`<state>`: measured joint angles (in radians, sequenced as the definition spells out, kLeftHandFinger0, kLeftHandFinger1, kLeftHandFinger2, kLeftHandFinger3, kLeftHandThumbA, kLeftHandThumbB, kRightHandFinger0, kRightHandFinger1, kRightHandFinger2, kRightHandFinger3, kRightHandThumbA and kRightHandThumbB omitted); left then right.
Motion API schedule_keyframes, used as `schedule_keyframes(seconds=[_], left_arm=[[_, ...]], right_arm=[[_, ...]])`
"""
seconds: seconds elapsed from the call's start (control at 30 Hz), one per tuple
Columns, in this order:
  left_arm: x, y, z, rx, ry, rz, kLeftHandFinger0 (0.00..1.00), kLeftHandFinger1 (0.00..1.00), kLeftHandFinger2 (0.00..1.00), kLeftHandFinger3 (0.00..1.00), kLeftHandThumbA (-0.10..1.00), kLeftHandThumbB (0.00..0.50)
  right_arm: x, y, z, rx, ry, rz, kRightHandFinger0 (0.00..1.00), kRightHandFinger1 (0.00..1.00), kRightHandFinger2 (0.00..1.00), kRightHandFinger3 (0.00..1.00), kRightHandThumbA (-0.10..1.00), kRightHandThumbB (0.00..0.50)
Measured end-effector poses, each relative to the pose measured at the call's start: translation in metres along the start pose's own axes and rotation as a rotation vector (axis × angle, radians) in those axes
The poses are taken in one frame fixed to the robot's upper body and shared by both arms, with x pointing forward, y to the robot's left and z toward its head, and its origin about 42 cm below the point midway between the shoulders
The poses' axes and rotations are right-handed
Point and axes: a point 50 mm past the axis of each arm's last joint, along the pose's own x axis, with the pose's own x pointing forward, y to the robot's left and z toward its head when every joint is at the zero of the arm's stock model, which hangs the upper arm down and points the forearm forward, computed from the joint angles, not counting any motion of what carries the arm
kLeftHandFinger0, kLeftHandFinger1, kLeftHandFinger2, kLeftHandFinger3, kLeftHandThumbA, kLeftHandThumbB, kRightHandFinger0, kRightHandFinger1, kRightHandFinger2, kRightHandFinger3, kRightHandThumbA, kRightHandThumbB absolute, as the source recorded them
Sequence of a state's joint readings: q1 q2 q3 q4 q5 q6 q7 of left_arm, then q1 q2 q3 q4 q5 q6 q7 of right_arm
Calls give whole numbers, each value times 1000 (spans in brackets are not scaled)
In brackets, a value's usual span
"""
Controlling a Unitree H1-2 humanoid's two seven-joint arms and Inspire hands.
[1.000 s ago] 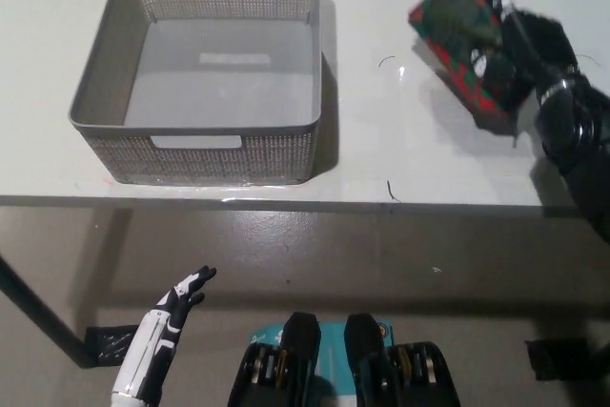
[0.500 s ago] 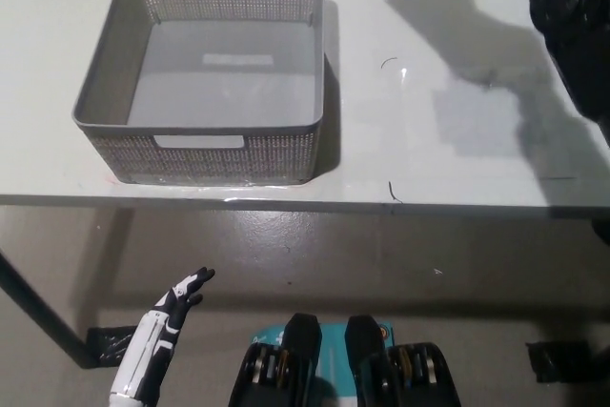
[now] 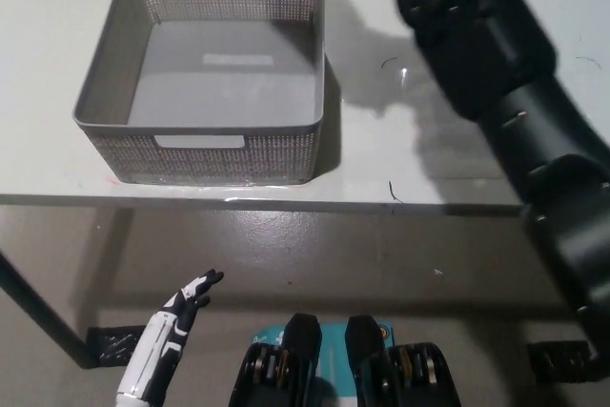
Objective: Use the right hand to pick up a bag of coffee beans on the right hand side and place it into a container on the left hand side
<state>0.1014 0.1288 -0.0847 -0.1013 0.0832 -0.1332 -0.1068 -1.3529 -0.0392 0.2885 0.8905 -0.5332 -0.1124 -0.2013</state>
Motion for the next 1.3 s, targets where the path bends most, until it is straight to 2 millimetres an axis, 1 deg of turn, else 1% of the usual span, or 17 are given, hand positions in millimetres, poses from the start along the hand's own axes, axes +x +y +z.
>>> schedule_keyframes(seconds=[0.03,0.07,0.1,0.17,0.2,0.27,0.3,0.33,0.37,0.4,0.43,0.47,0.5,0.6,1.03,1.17,1.3], left_arm=[[1,-1,0,2,-1,-4,1000,1000,1000,1000,1000,183],[2,-2,1,5,-3,-9,1000,1000,1000,1000,1000,201],[2,-3,1,9,-6,-14,1000,1000,1000,1000,1000,200],[3,-6,2,15,-6,-26,1000,1000,1000,1000,1000,206],[3,-7,2,17,-5,-29,1000,1000,1000,1000,1000,204],[4,-9,2,18,-3,-37,1000,1000,1000,1000,1000,200],[4,-9,2,19,-3,-39,1000,1000,1000,1000,1000,205],[4,-10,2,20,-2,-41,1000,1000,1000,1000,1000,209],[4,-10,2,21,-1,-42,1000,1000,1000,1000,1000,210],[4,-10,2,23,0,-45,1000,1000,1000,1000,1000,206],[4,-10,2,26,2,-48,1000,1000,1000,1000,1000,213],[3,-10,2,27,3,-50,1000,1000,1000,1000,1000,215],[3,-10,2,29,5,-53,1000,1000,1000,1000,1000,214],[4,-10,2,38,7,-65,1000,1000,1000,1000,1000,223],[7,-15,3,44,12,-99,1000,1000,1000,1000,1000,216],[-3,-18,0,38,31,-103,1000,1000,1000,1000,1000,222],[-9,-19,-3,34,49,-103,1000,1000,1000,1000,1000,210]], right_arm=[[1,6,5,9,-2,8,54,259,741,770,-100,284],[1,10,8,17,-4,14,225,291,618,751,-100,275],[1,17,13,28,-6,25,33,122,566,743,-100,236],[1,28,21,46,-10,39,0,46,676,789,-100,220],[1,33,25,54,-11,46,0,70,753,829,-100,211],[-1,45,30,68,-5,67,0,230,836,925,-100,183],[-1,48,32,73,-6,72,1,334,855,950,-100,203],[-2,51,35,77,-7,77,60,450,963,1000,-100,241],[-2,54,36,80,-6,81,99,470,891,973,-100,245],[-3,56,38,81,-4,82,623,944,1000,1000,285,243],[-4,57,39,81,1,83,944,1000,1000,1000,532,348],[-4,57,39,80,6,84,1000,1000,1000,1000,751,430],[-5,56,41,73,10,94,1000,1000,1000,1000,839,479],[-6,49,44,48,17,129,1000,1000,1000,1000,1000,474],[-26,25,13,-24,109,230,1000,1000,1000,1000,1000,426],[-45,21,6,-9,97,233,1000,1000,1000,1000,1000,400],[-64,-1,1,-4,66,199,1000,1000,1000,1000,1000,370]])
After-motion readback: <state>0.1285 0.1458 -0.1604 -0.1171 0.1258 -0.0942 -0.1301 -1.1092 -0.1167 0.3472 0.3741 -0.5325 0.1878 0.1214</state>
